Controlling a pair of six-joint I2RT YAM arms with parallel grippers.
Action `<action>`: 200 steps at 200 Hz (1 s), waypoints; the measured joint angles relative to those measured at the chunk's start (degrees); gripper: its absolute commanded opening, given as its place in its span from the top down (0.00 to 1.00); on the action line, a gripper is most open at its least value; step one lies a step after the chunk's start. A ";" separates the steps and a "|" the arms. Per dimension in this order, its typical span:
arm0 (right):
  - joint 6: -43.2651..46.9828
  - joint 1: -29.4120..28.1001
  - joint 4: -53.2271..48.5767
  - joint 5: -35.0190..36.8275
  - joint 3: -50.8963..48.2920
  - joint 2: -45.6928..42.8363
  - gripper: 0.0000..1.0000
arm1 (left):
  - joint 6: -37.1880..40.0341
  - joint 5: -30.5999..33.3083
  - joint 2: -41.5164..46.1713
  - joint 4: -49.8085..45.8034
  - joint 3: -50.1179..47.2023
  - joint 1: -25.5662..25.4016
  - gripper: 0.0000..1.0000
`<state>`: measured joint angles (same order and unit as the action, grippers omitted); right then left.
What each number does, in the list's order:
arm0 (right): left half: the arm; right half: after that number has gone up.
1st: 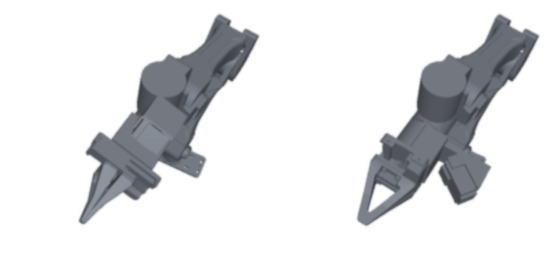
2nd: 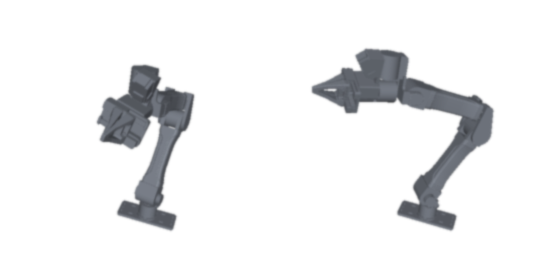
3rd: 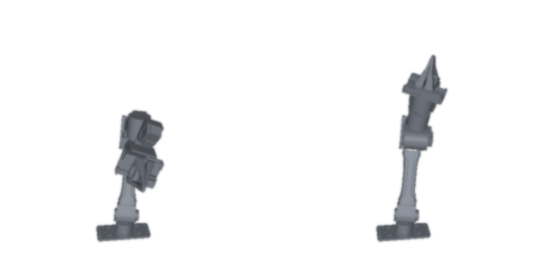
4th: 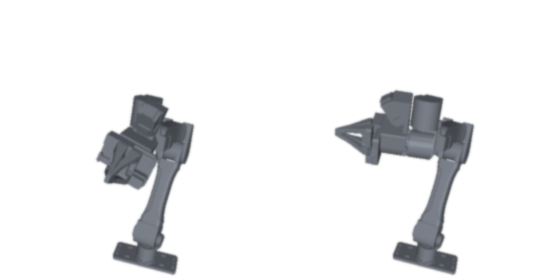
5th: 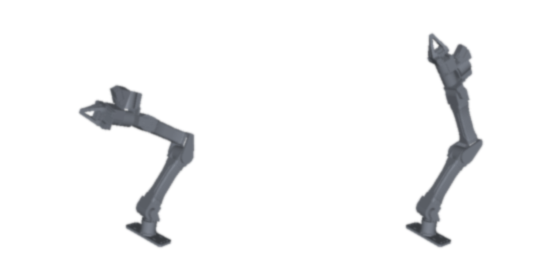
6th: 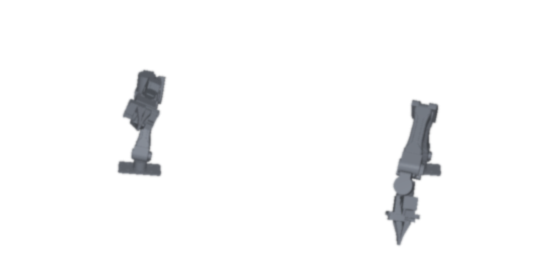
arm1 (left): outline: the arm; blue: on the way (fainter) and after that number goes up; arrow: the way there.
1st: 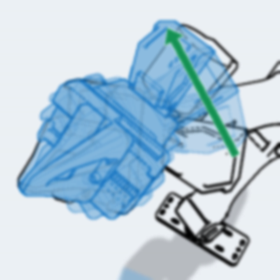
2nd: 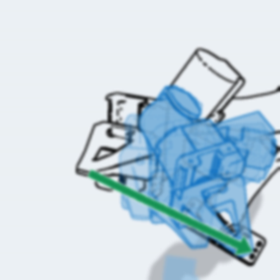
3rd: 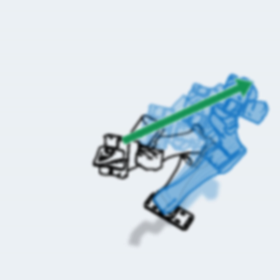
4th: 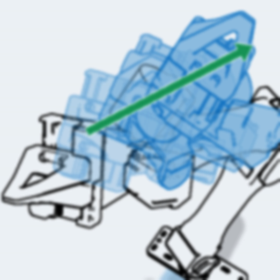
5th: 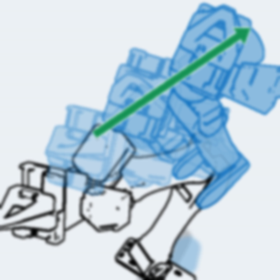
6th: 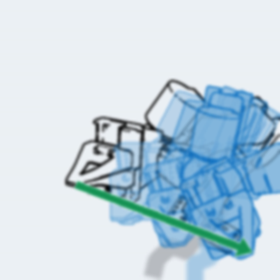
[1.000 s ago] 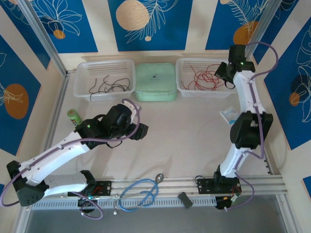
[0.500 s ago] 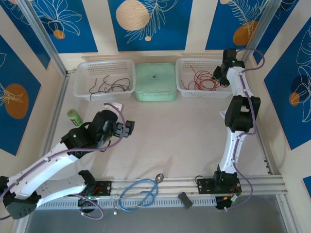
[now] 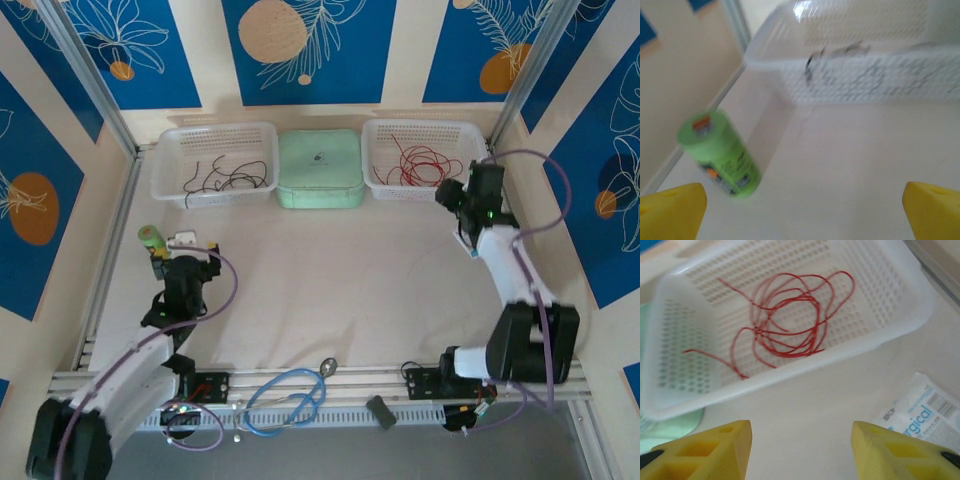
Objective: Untangle the cables
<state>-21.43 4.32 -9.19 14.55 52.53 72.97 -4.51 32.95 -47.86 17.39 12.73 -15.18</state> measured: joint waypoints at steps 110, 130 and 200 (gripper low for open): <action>16.15 -7.87 49.33 -8.52 -35.47 3.78 0.40 | 3.61 -23.15 -42.97 46.64 0.55 11.69 0.00; 17.00 -5.79 59.08 -12.39 -34.97 12.63 0.01 | 4.66 -27.19 -42.95 41.90 6.60 11.85 0.00; 16.33 -3.26 55.98 -15.82 -29.09 14.67 0.01 | 5.31 -30.58 -42.29 37.70 8.35 11.87 0.00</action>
<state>-5.10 1.06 46.78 -1.28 23.44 87.64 0.80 2.37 -90.15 55.09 21.08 -3.31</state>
